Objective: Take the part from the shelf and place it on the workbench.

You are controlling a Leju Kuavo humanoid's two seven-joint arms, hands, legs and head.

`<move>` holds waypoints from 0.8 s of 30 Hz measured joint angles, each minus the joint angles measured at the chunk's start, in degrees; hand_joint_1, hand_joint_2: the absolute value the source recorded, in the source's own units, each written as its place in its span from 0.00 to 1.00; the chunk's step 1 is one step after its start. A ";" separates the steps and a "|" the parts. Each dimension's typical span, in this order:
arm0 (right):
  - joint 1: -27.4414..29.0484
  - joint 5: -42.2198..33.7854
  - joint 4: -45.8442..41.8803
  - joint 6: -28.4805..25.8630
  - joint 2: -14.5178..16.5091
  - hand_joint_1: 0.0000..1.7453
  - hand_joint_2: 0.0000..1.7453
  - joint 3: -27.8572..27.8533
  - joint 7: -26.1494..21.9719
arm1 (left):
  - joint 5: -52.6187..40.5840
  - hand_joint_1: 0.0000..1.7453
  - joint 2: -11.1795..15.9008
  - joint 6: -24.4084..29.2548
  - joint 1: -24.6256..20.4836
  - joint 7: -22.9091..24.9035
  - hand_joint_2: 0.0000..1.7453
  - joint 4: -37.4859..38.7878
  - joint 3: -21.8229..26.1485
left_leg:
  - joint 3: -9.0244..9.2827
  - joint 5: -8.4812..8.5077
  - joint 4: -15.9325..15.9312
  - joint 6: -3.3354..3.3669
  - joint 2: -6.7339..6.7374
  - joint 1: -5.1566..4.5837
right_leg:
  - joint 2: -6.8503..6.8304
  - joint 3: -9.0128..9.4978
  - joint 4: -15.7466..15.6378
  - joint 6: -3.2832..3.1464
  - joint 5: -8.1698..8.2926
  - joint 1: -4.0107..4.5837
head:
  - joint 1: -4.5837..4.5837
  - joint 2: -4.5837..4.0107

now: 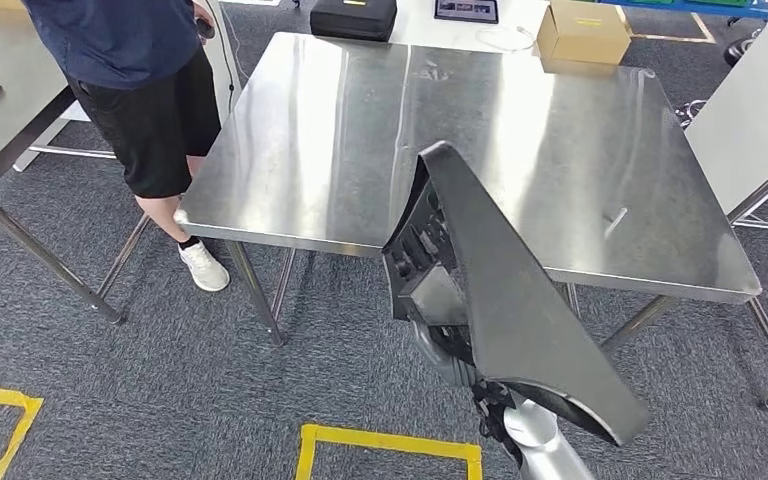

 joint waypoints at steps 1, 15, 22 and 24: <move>0.09 0.01 0.03 0.00 -0.04 1.00 1.00 0.00 0.00 | 0.02 0.00 0.00 0.00 0.06 0.00 1.00 0.00 0.00 | 0.63 -0.52 0.00 0.01 -0.08 -0.13 | 0.00 -0.35 -1.82 0.25 1.09 0.07 | -0.01 0.00; -0.48 0.01 0.14 -0.25 0.13 1.00 1.00 -0.01 0.49 | 0.02 0.00 -0.05 -0.05 -0.17 -0.11 1.00 0.07 0.02 | -10.60 -5.89 16.12 -2.91 0.04 0.00 | 0.28 11.39 -18.01 -3.25 5.39 -0.05 | -0.86 0.00; -2.41 1.85 1.54 -2.52 1.22 1.00 1.00 0.93 3.02 | -0.15 0.00 0.34 -0.31 0.23 0.28 1.00 0.09 0.02 | -11.83 9.06 -0.13 -1.76 0.20 -0.47 | 1.14 18.38 -18.68 -1.61 -0.65 0.48 | -0.98 0.00; -4.79 2.25 2.77 -3.57 1.92 1.00 1.00 1.57 4.00 | -0.42 0.00 0.23 0.12 0.09 0.48 1.00 0.09 0.00 | -10.37 9.12 -0.22 -0.86 0.12 -0.48 | 1.15 18.17 -16.41 -0.38 0.61 0.64 | -0.76 0.00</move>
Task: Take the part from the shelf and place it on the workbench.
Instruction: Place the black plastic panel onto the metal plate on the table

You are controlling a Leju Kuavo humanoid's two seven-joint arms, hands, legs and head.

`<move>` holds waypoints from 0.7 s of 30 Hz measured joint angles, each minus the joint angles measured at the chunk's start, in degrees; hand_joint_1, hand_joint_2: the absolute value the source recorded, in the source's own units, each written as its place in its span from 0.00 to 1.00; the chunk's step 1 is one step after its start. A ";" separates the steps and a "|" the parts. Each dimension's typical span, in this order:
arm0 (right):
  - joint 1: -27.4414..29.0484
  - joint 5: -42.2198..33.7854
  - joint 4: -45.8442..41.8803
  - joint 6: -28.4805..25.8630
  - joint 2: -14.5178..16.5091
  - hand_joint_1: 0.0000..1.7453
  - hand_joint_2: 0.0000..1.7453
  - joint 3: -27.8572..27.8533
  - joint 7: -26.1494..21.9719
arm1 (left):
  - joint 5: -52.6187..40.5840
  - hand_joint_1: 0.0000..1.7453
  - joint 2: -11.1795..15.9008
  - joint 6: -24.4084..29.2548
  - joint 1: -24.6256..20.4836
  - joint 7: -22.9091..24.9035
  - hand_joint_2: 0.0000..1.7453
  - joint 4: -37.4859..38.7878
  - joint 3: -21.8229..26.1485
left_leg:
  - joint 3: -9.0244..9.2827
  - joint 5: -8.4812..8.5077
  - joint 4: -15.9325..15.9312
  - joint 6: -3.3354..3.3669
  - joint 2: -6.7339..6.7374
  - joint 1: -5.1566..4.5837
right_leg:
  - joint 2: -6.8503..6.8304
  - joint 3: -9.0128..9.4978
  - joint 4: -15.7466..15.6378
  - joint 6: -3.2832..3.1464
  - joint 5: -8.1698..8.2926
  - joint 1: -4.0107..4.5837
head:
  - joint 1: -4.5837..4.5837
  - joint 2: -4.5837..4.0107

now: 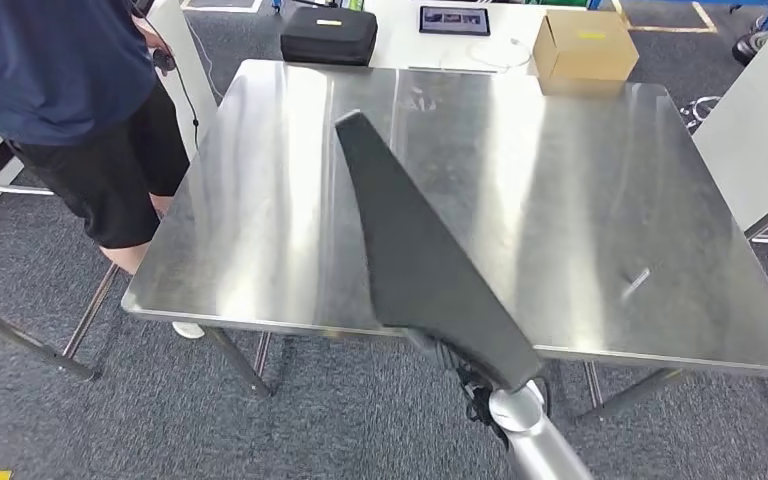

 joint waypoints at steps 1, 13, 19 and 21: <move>-1.47 -0.03 1.00 -0.47 0.38 1.00 1.00 0.31 0.43 | -0.16 0.00 -0.03 0.36 -0.16 0.06 1.00 0.00 -0.02 | 0.77 -0.14 -0.18 0.52 0.01 0.05 | -0.17 -1.89 3.37 0.43 1.03 0.00 | -0.02 0.00; -17.26 -0.49 22.93 -6.28 5.30 1.00 1.00 1.78 3.45 | -2.50 0.00 0.02 0.10 -0.58 -0.43 1.00 0.00 -1.26 | 9.74 -8.03 -0.58 0.21 -1.75 -0.06 | -1.15 -15.85 1.39 1.14 9.07 0.02 | -0.02 -0.01; -24.25 2.21 32.47 -12.39 8.12 1.00 1.00 1.36 7.18 | -3.32 0.00 0.07 0.53 -0.69 0.75 1.00 0.02 -2.24 | 9.97 -7.81 -0.64 0.71 -1.14 -0.16 | -0.49 -15.17 0.91 -0.02 9.48 -0.04 | -0.24 0.00; -26.20 3.03 35.51 -13.91 8.67 1.00 1.00 1.17 7.90 | -3.56 0.00 0.07 0.71 -0.74 0.84 1.00 0.02 -2.54 | 10.14 -7.84 -0.91 0.71 -1.03 -0.15 | -0.36 -15.17 0.89 -0.30 9.29 -0.01 | -0.22 0.00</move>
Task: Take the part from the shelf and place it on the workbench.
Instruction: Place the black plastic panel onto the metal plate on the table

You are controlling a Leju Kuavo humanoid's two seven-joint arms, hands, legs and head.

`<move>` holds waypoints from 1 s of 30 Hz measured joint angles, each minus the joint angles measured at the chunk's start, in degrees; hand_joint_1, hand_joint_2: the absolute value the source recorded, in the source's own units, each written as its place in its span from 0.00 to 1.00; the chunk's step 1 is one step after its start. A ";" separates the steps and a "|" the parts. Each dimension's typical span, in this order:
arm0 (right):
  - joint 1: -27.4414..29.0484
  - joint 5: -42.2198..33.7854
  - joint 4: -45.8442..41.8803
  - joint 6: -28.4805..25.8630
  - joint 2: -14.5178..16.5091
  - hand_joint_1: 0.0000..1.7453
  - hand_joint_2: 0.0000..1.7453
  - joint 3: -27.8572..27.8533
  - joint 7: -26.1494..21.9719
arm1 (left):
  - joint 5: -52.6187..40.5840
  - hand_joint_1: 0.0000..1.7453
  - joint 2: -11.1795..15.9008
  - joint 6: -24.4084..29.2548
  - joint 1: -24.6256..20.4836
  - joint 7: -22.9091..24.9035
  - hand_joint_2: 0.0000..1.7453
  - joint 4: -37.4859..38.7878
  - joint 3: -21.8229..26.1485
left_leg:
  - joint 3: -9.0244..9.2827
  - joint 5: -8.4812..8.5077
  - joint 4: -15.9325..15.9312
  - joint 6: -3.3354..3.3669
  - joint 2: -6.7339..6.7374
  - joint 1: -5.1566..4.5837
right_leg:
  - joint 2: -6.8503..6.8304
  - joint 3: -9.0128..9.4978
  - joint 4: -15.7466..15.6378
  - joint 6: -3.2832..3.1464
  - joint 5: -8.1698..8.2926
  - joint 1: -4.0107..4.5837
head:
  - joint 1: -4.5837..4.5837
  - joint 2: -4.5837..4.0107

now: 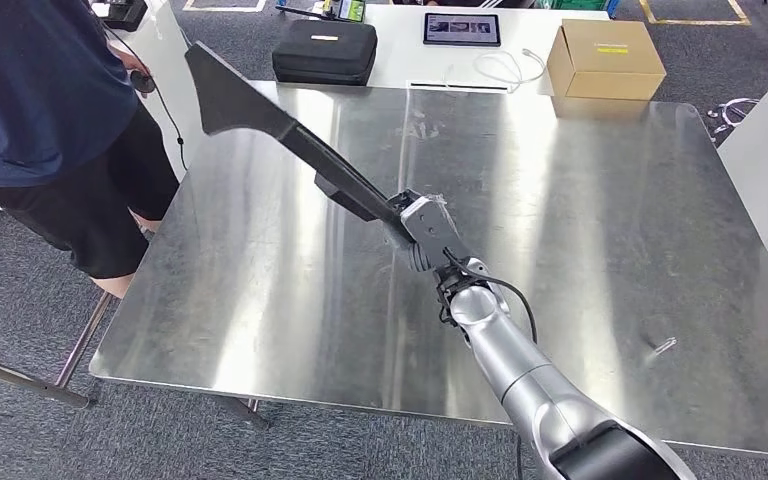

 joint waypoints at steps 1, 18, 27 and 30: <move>-0.87 0.58 1.48 -0.97 0.26 1.00 1.00 -0.03 0.49 | -0.14 0.00 0.00 -0.03 -0.01 0.02 1.00 0.01 -0.09 | 0.10 -0.04 -0.15 -0.01 0.03 0.00 | 0.05 0.00 0.00 -0.12 -0.07 0.02 | -0.01 0.00; -9.34 9.01 15.20 -12.04 0.50 1.00 1.00 -0.35 12.12 | -1.50 0.00 0.26 -1.82 -0.06 -0.39 1.00 -0.01 -1.78 | 1.43 -0.85 -1.52 -0.87 0.29 -0.14 | 0.03 0.57 0.00 -0.48 -0.25 0.07 | 0.03 0.00; -12.23 13.51 18.54 -13.61 -1.77 1.00 1.00 -0.28 19.53 | -1.50 0.00 0.61 -1.98 -0.06 -0.31 1.00 0.00 -2.27 | 1.43 -0.87 -1.46 -0.84 0.30 -0.40 | 0.01 0.60 -0.04 -0.45 -0.24 -0.13 | 0.03 0.00; -13.21 14.77 19.36 -13.87 -2.57 1.00 1.00 -0.17 22.15 | -1.45 0.00 0.65 -1.99 -0.05 -0.47 1.00 0.00 -2.32 | 1.41 -0.87 -1.46 -0.84 0.29 -0.41 | 0.00 0.60 -0.08 -0.45 -0.24 -0.14 | 0.03 0.00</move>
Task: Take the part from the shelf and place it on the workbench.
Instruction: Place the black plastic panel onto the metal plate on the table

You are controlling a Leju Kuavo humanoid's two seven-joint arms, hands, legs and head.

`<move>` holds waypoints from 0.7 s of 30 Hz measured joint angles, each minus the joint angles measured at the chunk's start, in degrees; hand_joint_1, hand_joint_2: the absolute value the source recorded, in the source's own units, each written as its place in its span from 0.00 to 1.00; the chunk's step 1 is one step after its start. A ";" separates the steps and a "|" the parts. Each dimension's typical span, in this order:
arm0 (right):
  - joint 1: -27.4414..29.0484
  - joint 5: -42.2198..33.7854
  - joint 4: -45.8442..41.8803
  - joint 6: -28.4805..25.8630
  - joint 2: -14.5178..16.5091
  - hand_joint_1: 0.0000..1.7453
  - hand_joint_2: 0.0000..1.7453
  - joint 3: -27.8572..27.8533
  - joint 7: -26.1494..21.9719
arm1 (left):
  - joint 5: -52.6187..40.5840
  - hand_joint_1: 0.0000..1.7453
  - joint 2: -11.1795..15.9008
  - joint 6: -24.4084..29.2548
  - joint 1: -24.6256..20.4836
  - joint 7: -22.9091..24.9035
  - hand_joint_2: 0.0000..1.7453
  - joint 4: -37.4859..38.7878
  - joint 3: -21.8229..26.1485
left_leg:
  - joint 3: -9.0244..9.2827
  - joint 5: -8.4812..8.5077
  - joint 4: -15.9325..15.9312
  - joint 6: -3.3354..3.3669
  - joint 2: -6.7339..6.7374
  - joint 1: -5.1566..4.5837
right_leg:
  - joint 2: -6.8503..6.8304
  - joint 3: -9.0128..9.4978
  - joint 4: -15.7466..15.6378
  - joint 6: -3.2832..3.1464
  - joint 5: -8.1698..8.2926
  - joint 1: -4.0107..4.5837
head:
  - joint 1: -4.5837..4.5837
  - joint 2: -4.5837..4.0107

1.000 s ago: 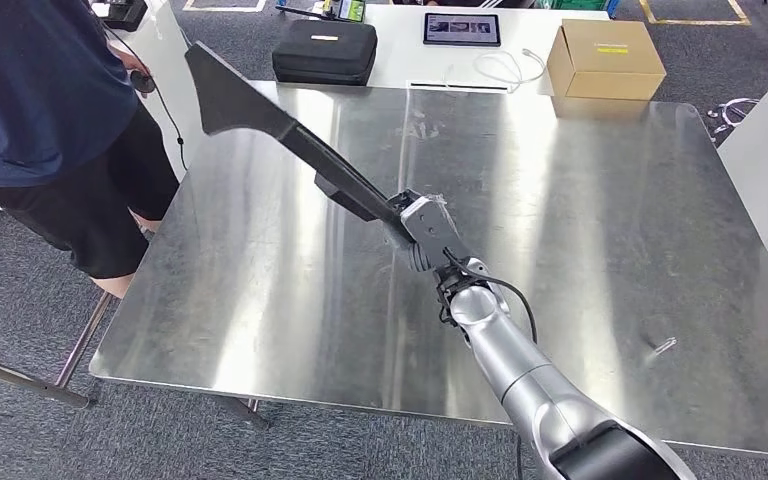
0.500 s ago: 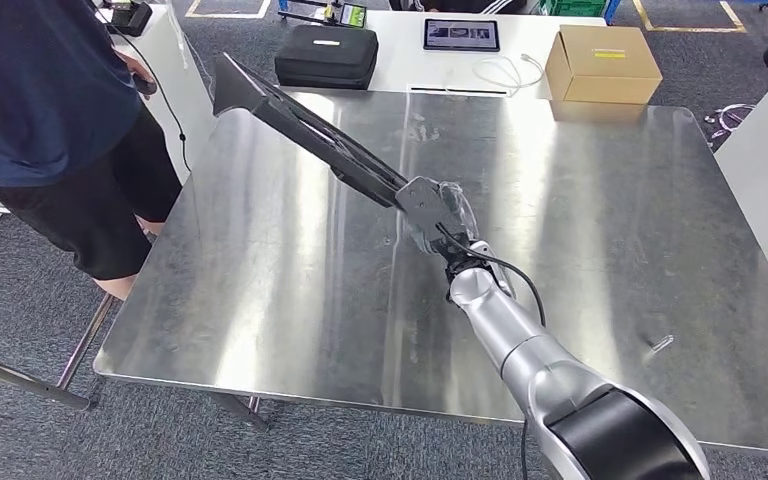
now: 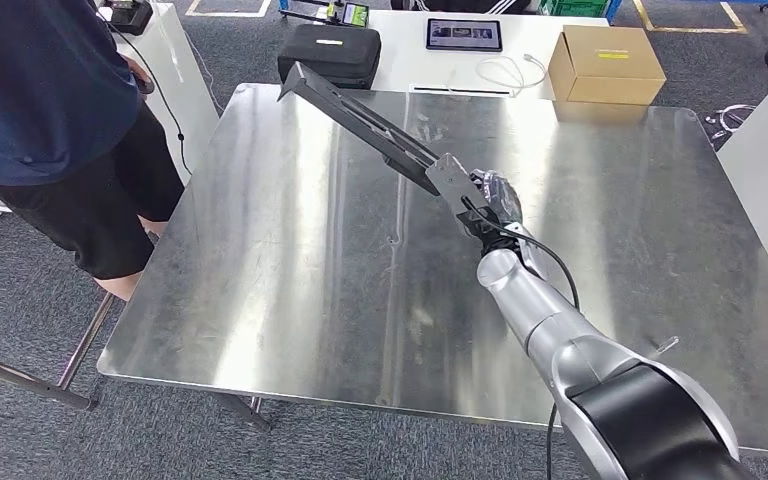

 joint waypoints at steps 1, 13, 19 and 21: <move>-0.31 0.20 0.25 -0.02 -0.42 1.00 1.00 0.01 0.53 | 0.02 0.00 0.01 -0.01 0.00 -0.02 1.00 0.01 -0.01 | -0.01 0.00 0.00 0.00 0.00 0.00 | -0.01 0.00 -0.01 0.00 0.00 0.00 | 0.00 0.00; -1.69 0.59 2.31 -0.61 -6.14 1.00 1.00 -0.48 3.09 | -0.26 0.00 0.18 -0.65 0.05 -0.31 1.00 0.01 -0.37 | -0.07 0.07 -0.19 0.05 -0.01 0.03 | -0.03 0.01 -0.45 0.06 0.05 0.03 | -0.01 0.00; -1.77 0.12 2.76 -0.58 -8.35 0.00 0.00 -1.73 2.66 | -0.89 0.00 0.35 -0.80 0.04 -1.01 1.00 0.01 -0.72 | -0.13 0.10 -0.24 0.07 -0.01 0.04 | -0.02 0.03 -0.60 0.07 0.02 0.03 | -0.01 0.00; -1.81 0.20 2.84 -0.35 -8.84 0.00 0.00 -2.05 1.91 | -1.06 0.00 0.42 -0.60 0.04 -0.99 0.50 0.01 -0.85 | -0.15 0.09 -0.26 0.07 -0.01 0.04 | 0.00 0.02 -0.63 0.07 0.01 0.03 | -0.01 0.00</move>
